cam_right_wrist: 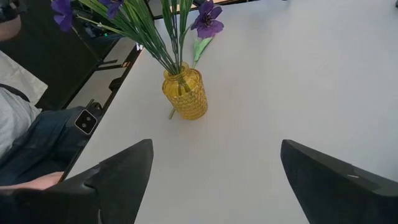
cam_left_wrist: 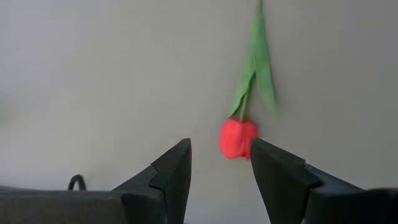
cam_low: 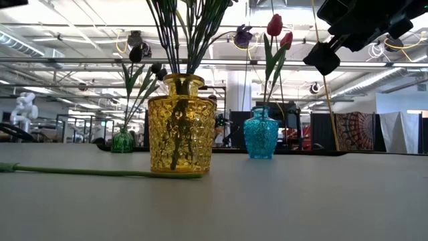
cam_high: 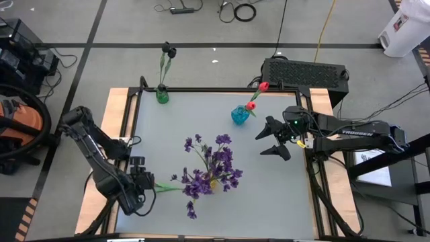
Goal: Sort flowers into vase by color
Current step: Put the pink flower into the blue vase
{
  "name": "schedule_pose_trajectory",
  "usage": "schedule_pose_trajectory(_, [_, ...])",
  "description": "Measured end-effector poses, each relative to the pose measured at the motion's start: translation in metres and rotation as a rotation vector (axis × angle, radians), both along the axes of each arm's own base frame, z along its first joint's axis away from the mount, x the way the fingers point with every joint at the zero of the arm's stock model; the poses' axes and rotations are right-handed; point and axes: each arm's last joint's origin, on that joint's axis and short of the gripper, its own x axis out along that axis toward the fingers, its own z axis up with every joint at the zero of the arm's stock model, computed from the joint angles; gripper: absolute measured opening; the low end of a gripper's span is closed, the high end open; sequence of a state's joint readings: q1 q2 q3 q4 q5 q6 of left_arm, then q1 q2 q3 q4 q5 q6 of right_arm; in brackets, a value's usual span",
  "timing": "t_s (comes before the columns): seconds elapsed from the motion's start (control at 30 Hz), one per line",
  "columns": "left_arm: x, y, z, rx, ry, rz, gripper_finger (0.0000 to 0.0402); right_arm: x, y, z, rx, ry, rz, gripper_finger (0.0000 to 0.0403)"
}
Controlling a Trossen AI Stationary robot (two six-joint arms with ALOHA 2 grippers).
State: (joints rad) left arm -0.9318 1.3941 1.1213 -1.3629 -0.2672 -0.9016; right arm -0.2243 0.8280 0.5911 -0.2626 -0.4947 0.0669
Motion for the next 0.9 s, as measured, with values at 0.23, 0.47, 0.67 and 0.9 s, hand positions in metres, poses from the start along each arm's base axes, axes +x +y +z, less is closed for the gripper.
schedule_pose_trajectory(0.23, [0.006,-0.003,-0.023,-0.036,-0.038,-0.090,0.0171,0.000,0.000,0.000,0.000,0.000,0.000,0.0345])
schedule_pose_trajectory(0.47, [0.020,-0.001,-0.037,-0.077,-0.107,-0.137,0.0171,0.000,0.000,0.000,0.000,0.000,0.000,0.0345])
schedule_pose_trajectory(0.67, [0.030,0.007,-0.052,-0.083,-0.153,-0.131,0.0171,0.000,0.000,0.000,0.000,0.000,0.000,0.0345])
schedule_pose_trajectory(0.9, [0.034,0.012,-0.064,-0.101,-0.181,-0.099,0.0171,0.000,0.000,0.000,0.000,0.000,0.000,0.0345])
